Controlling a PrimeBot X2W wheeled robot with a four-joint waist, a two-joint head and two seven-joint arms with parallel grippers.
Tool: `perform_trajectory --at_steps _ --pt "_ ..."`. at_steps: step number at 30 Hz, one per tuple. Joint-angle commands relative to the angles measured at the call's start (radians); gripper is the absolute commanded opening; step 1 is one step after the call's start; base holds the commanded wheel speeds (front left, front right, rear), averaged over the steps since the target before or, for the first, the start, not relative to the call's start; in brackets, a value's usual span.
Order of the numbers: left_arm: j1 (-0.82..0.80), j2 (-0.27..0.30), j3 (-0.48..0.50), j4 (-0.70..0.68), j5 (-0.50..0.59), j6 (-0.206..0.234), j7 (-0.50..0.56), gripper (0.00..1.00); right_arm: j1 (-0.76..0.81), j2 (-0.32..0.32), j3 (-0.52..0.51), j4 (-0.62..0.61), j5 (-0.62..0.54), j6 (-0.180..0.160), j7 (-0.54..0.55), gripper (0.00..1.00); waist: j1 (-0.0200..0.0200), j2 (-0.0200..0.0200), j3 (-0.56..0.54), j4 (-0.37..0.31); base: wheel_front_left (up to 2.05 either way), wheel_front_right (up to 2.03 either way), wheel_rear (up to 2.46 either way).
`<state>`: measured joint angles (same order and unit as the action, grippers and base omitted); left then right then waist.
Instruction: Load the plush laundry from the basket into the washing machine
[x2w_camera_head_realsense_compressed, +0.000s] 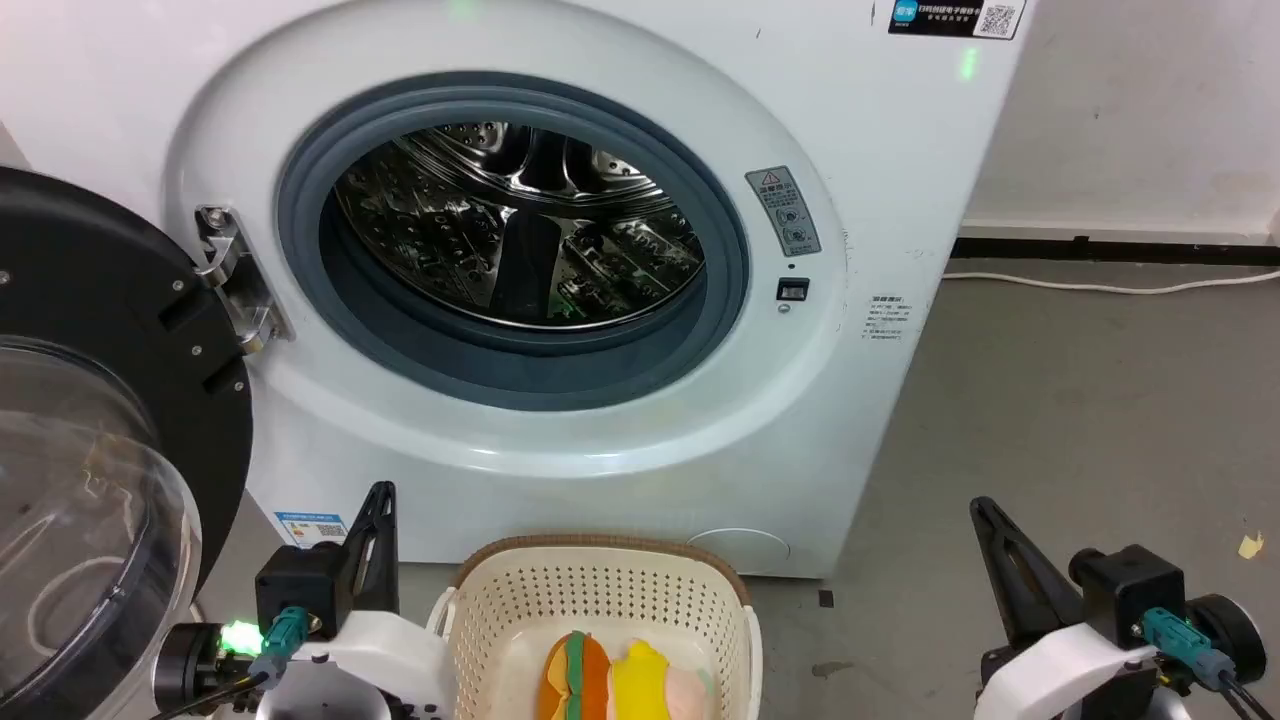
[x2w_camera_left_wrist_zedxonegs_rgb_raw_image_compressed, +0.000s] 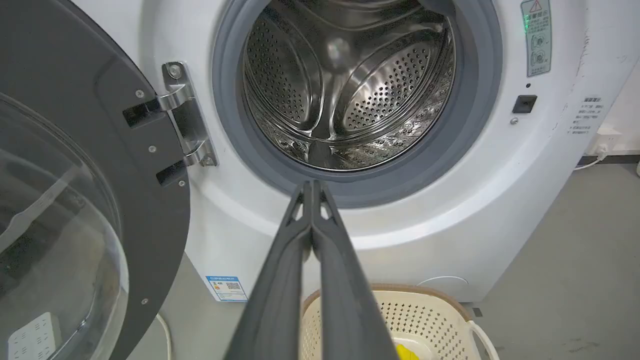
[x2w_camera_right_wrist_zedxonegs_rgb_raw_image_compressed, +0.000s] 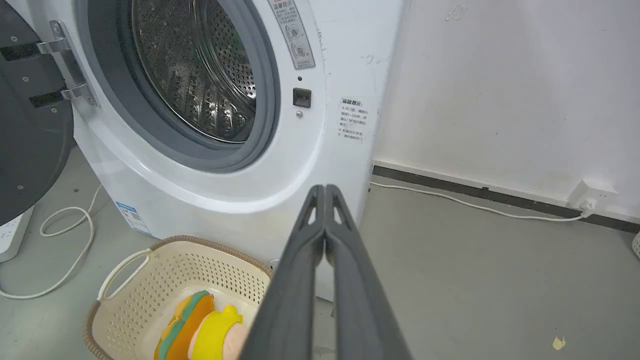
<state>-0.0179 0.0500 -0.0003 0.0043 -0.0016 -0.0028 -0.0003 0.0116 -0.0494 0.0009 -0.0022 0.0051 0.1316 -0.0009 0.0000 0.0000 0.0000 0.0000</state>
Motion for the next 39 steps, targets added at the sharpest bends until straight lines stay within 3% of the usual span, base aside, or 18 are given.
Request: perform_trajectory --at_steps 1,25,26,39 --pt "0.018 0.0 0.0 -0.004 0.002 0.003 0.0 0.0 -0.012 -0.001 -0.001 0.002 -0.005 -0.001 0.001 0.0 0.0 0.0 0.0 0.0 0.0 0.0 0.0" --pt "0.018 0.0 0.0 -0.004 0.002 0.003 0.0 0.0 -0.012 -0.001 -0.001 0.002 -0.005 -0.001 0.001 0.0 0.0 0.0 0.0 0.0 0.0 0.0 0.0" --pt "0.0 0.0 0.0 0.0 0.0 0.0 0.0 1.0 0.0 0.0 0.0 0.0 0.0 0.0 0.0 1.0 0.0 0.0 0.0 0.0 0.0 0.0 0.0" --pt "-0.004 0.001 -0.023 -0.001 0.002 0.01 -0.018 1.0 0.001 0.0 -0.011 -0.005 0.027 0.0 -0.018 1.0 0.0 0.0 0.014 -0.007 0.0 0.0 0.0"
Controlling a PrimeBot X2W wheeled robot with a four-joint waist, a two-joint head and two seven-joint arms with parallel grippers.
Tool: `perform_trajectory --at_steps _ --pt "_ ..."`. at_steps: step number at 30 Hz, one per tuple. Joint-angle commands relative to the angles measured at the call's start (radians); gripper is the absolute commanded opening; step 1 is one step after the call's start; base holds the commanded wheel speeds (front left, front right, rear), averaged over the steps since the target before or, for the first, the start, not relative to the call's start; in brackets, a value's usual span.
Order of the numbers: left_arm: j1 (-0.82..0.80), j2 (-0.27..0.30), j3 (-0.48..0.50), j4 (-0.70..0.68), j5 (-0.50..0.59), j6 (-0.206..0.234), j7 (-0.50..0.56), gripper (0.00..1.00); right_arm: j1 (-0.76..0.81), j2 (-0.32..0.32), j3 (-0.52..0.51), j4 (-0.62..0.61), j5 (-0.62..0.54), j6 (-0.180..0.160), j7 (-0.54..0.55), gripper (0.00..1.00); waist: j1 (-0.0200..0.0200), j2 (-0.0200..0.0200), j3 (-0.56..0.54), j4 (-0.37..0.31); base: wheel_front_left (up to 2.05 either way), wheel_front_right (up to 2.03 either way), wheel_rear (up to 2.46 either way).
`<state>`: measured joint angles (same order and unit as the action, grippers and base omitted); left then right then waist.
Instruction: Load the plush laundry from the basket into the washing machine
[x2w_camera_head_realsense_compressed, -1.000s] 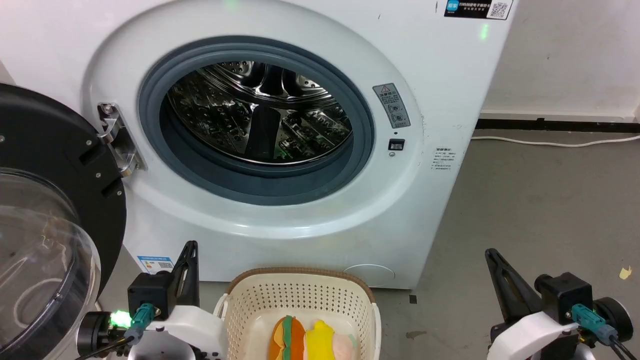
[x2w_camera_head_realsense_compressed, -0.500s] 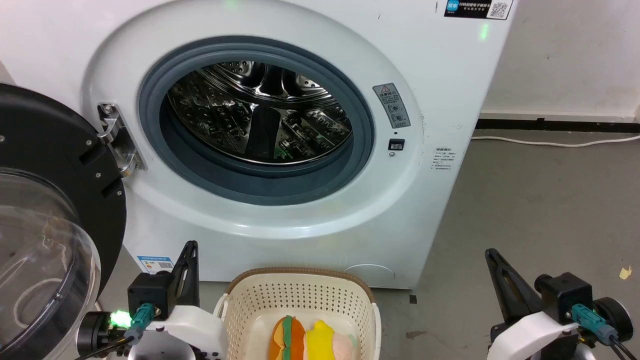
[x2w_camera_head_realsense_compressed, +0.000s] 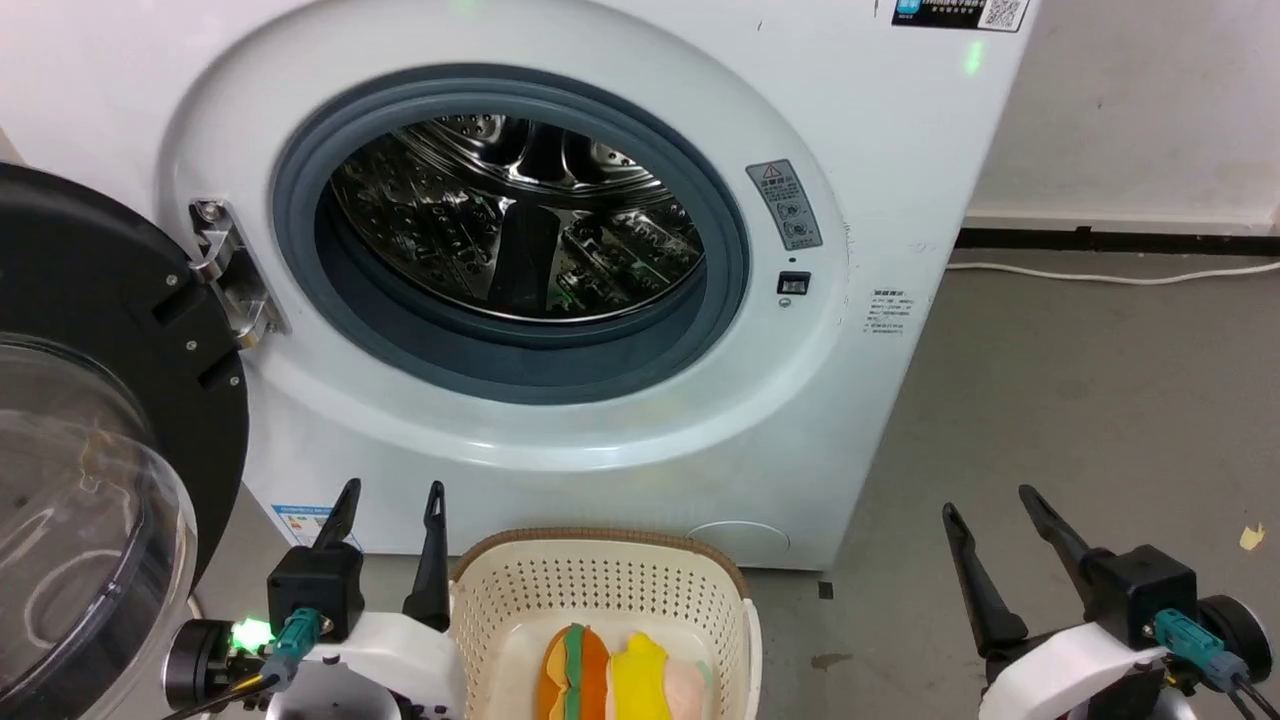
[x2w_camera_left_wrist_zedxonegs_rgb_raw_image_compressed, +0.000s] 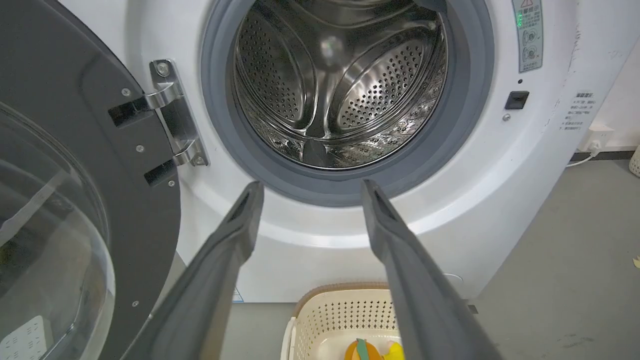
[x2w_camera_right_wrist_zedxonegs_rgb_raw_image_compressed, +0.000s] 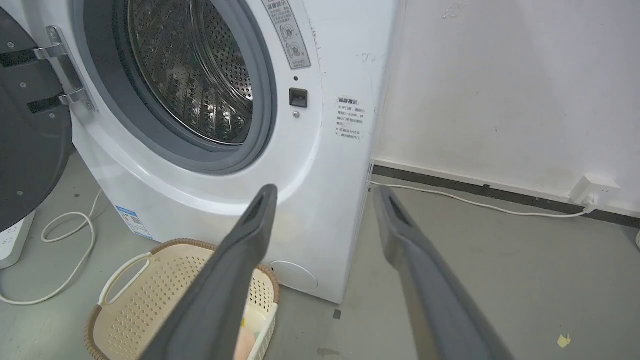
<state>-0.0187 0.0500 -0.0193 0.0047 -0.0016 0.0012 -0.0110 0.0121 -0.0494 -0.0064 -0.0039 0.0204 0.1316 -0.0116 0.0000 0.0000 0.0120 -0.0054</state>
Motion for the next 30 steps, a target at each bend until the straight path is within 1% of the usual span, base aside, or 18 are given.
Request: perform_trajectory --at_steps 1,8,14,22,23,30 --pt "-0.005 0.001 -0.007 0.0 0.002 0.007 -0.01 1.0 -0.001 0.0 -0.005 -0.005 0.014 0.0 -0.01 1.0 0.0 0.0 0.006 -0.003 0.0 0.0 0.0" --pt "-0.023 0.006 -0.025 0.017 0.003 0.011 -0.024 1.0 -0.014 0.0 -0.008 -0.003 0.033 0.0 -0.024 1.0 0.0 0.0 0.047 -0.024 0.0 0.0 0.0" --pt "-0.048 0.017 -0.04 0.062 0.004 0.008 -0.037 1.0 -0.032 0.0 -0.01 -0.008 0.054 0.0 -0.037 1.0 0.0 0.0 0.093 -0.05 0.0 0.0 0.0" --pt "-0.095 0.033 -0.055 0.151 -0.006 -0.005 -0.038 1.0 -0.05 0.0 -0.004 -0.01 0.088 0.0 -0.053 1.0 0.0 0.0 0.159 -0.092 0.0 0.0 0.0" --pt "-0.114 0.042 -0.06 0.191 -0.01 -0.011 -0.029 1.0 -0.057 0.0 0.001 -0.011 0.103 0.0 -0.06 1.0 0.0 0.0 0.186 -0.108 0.0 0.0 0.0" --pt "-0.163 0.065 -0.074 0.282 -0.019 -0.023 -0.007 1.0 -0.072 0.0 0.012 -0.013 0.137 0.0 -0.074 1.0 0.0 0.0 0.248 -0.142 0.0 0.0 0.0"
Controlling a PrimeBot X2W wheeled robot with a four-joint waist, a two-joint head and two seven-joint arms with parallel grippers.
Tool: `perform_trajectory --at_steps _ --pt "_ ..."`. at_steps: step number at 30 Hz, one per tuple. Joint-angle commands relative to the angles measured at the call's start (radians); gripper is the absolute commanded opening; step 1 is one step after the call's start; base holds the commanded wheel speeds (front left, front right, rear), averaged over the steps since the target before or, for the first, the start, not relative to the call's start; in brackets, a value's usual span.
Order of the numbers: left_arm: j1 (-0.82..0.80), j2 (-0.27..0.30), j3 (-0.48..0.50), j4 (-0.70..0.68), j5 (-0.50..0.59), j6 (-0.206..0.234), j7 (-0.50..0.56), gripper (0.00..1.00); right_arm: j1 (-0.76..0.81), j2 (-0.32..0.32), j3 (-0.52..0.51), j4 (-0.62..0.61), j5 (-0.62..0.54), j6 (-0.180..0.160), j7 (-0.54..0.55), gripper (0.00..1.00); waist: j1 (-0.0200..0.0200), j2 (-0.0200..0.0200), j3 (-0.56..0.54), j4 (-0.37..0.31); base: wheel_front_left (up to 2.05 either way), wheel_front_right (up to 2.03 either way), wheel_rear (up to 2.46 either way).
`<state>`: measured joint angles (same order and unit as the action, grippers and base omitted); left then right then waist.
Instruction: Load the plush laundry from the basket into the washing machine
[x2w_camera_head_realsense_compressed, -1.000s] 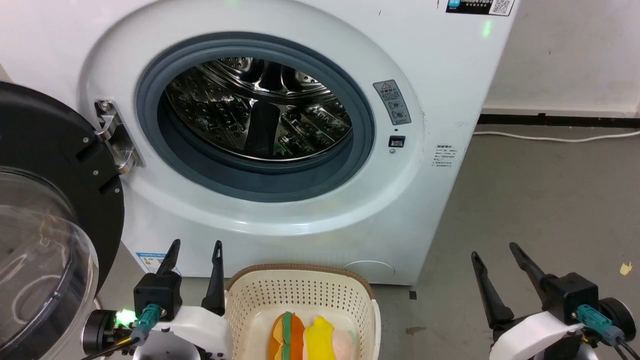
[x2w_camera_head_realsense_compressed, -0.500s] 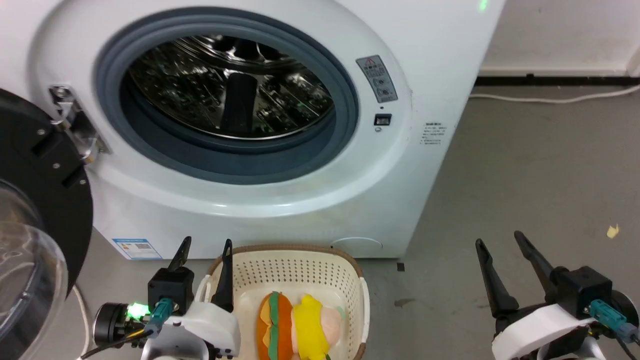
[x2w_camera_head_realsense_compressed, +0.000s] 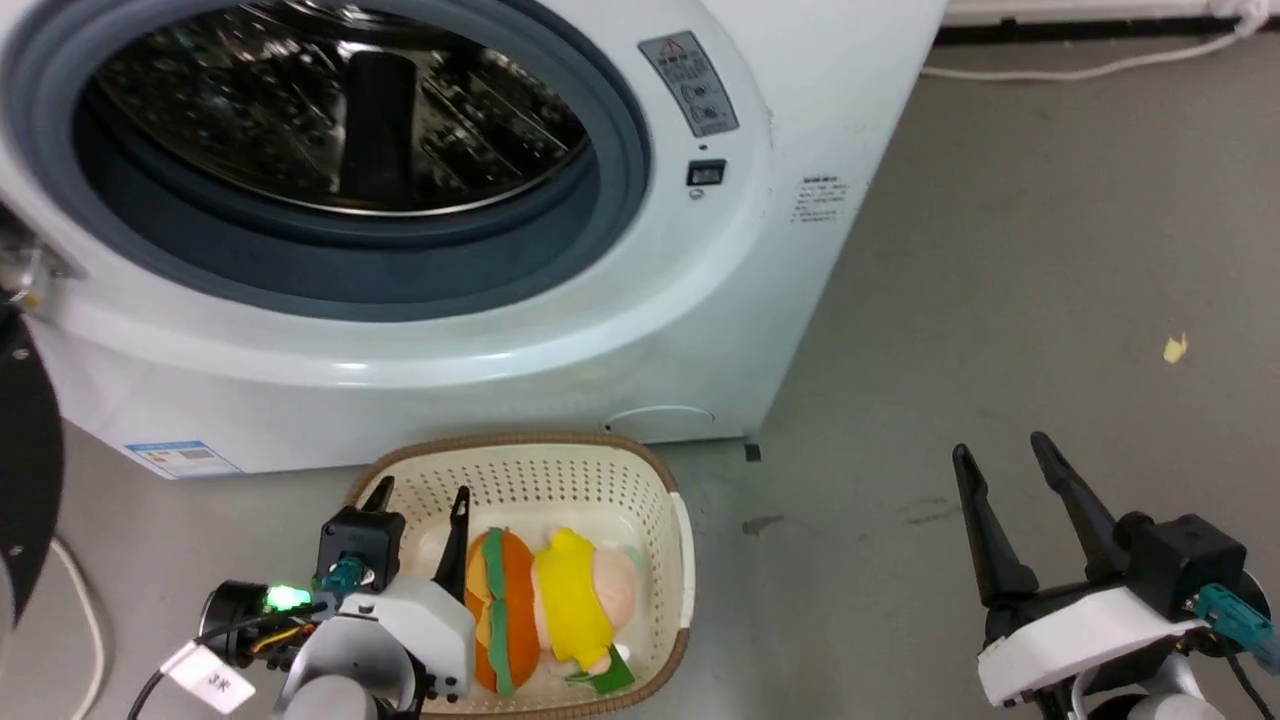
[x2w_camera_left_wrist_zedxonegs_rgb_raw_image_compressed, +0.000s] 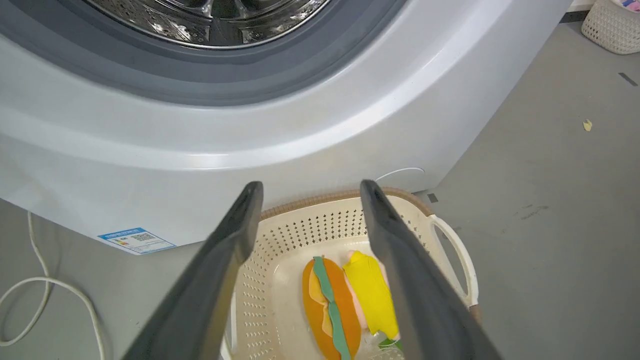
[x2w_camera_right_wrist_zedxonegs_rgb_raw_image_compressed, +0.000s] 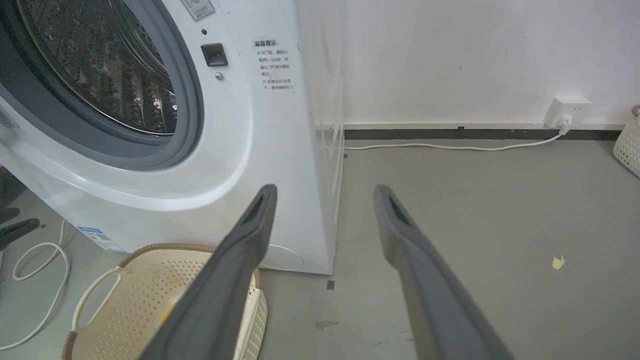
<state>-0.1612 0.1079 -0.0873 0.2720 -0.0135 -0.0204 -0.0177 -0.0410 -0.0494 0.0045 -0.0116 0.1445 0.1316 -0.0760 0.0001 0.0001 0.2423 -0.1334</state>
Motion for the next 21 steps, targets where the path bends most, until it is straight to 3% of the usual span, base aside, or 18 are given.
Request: perform_trajectory --at_steps 1,21 --pt "-0.027 0.011 -0.008 0.027 -0.007 -0.002 0.002 1.0 -0.02 0.0 0.003 -0.005 0.017 0.0 -0.012 1.0 -0.0001 -0.0001 0.027 -0.019 0.0 0.0 0.0" --pt "-0.188 0.087 -0.057 0.292 -0.022 -0.01 0.061 1.0 -0.059 0.0 0.011 -0.021 0.101 0.0 -0.054 1.0 -0.0001 -0.0001 0.213 -0.089 0.0 0.0 0.0"
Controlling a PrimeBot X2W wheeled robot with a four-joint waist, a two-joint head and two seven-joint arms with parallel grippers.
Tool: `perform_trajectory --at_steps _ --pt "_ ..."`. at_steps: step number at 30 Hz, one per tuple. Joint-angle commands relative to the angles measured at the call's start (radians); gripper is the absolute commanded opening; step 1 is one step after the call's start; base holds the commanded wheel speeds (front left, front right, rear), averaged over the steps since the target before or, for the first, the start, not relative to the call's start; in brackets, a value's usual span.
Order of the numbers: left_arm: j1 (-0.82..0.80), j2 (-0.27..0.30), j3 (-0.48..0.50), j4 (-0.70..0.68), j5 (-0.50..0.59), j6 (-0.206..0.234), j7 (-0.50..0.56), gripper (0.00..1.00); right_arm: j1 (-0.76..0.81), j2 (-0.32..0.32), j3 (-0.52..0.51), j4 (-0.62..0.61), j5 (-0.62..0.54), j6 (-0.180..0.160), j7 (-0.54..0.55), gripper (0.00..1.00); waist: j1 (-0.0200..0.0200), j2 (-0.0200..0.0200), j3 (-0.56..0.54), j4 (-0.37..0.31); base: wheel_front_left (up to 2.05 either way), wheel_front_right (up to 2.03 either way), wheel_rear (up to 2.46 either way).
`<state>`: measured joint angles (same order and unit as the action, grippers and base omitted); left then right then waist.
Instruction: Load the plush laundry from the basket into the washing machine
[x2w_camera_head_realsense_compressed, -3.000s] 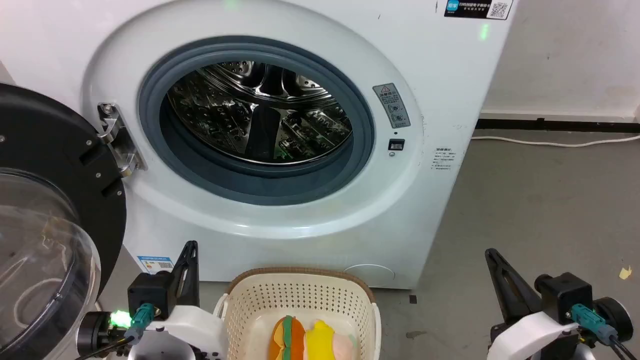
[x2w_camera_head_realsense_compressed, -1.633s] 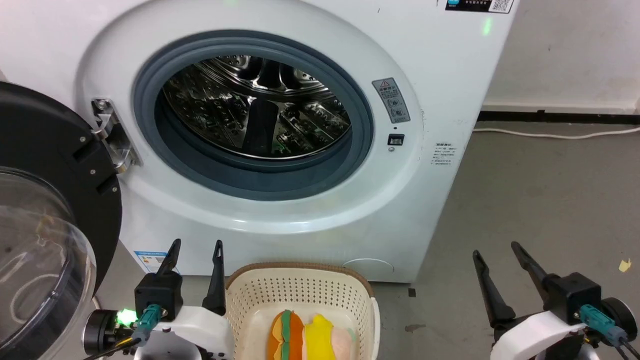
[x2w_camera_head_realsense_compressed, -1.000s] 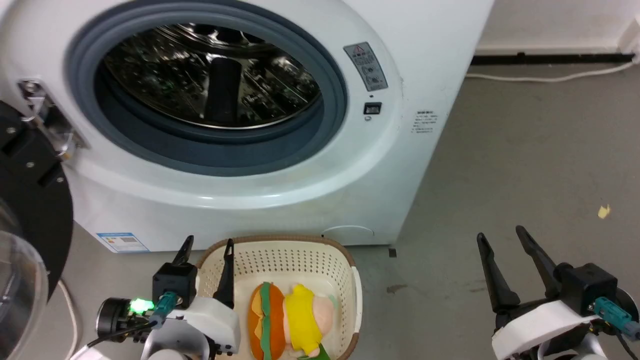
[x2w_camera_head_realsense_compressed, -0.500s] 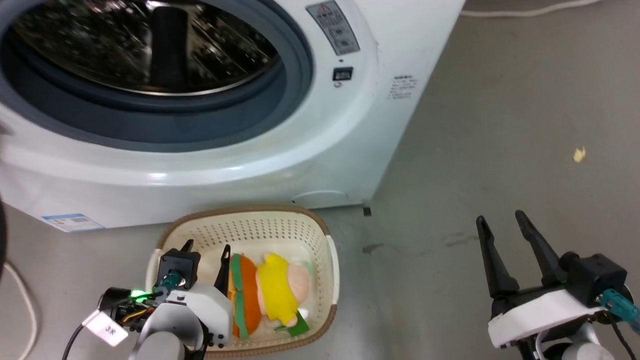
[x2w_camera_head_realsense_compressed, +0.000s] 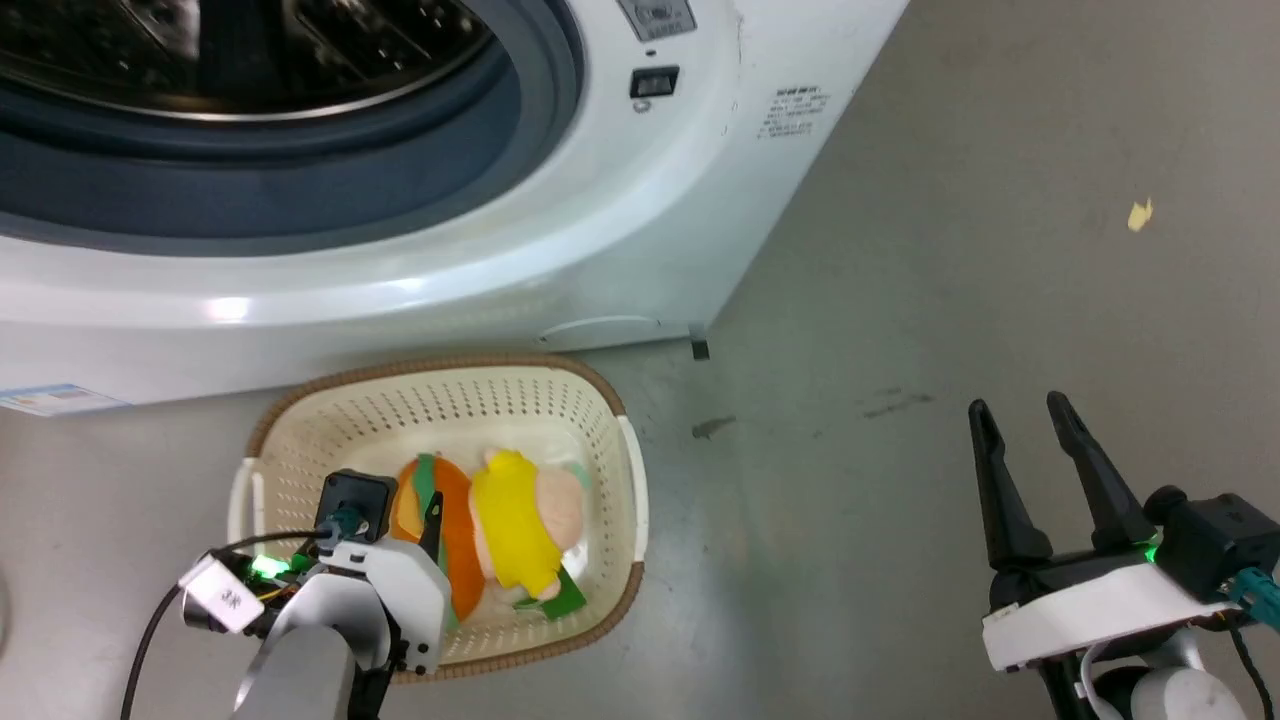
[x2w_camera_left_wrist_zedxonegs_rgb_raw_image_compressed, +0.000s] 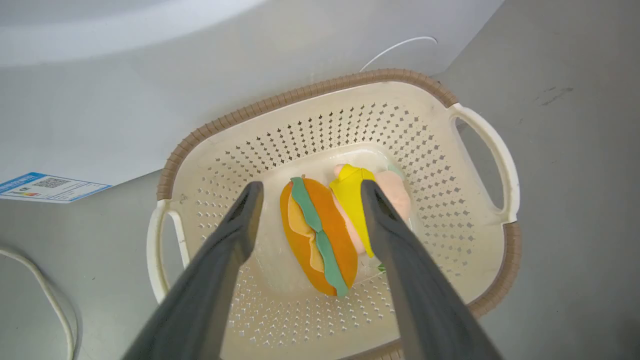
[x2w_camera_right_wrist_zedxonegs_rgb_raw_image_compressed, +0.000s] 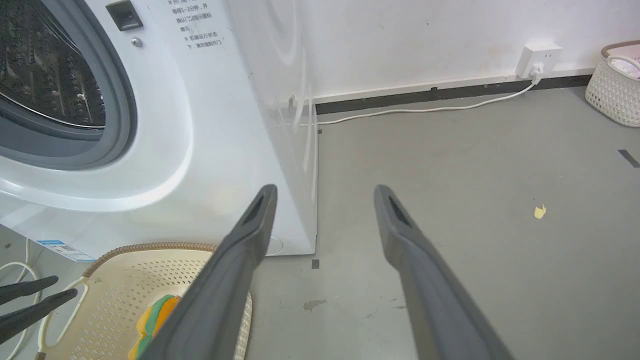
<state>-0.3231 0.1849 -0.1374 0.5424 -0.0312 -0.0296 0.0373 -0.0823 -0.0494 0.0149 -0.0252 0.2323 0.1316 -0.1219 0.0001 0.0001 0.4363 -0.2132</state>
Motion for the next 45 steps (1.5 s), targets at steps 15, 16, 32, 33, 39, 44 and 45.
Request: perform_trajectory --at_steps 15,16,32,33,39,44,45 --pt "-0.209 0.081 -0.084 0.252 -0.013 -0.036 0.178 1.0 -0.023 -0.001 0.007 -0.039 0.097 -0.001 -0.045 1.0 -0.0001 -0.0001 0.172 -0.072 0.04 0.04 0.04" --pt "-0.221 0.086 -0.089 0.262 -0.014 -0.039 0.184 1.0 -0.023 -0.001 0.008 -0.043 0.102 -0.001 -0.047 1.0 -0.0001 -0.0001 0.181 -0.075 0.12 0.12 0.12" --pt "-0.381 0.164 -0.141 0.422 -0.065 -0.068 0.247 1.0 -0.027 -0.001 0.02 -0.109 0.15 -0.001 -0.081 1.0 -0.0001 -0.0001 0.334 -0.109 0.12 0.12 0.12" --pt "-0.389 0.168 -0.146 0.431 -0.069 -0.07 0.247 1.0 -0.026 -0.001 0.021 -0.113 0.153 -0.001 -0.083 1.0 -0.0001 -0.0001 0.344 -0.111 0.1 0.1 0.1" --pt "-0.43 0.183 -0.192 0.461 -0.095 -0.079 0.205 1.0 -0.026 -0.001 0.022 -0.134 0.177 -0.001 -0.095 1.0 -0.0001 -0.0001 0.4 -0.126 0.07 0.07 0.07" --pt "-0.465 0.202 -0.236 0.497 -0.13 -0.084 0.196 0.0 -0.029 -0.001 0.038 -0.142 0.193 -0.001 -0.106 1.0 -0.0001 -0.0001 0.44 -0.142 0.01 0.01 0.01" --pt "-0.47 0.206 -0.247 0.508 -0.139 -0.085 0.202 0.0 -0.033 -0.001 0.038 -0.143 0.198 -0.001 -0.108 1.0 -0.0001 -0.0001 0.446 -0.147 0.0 0.0 0.0"
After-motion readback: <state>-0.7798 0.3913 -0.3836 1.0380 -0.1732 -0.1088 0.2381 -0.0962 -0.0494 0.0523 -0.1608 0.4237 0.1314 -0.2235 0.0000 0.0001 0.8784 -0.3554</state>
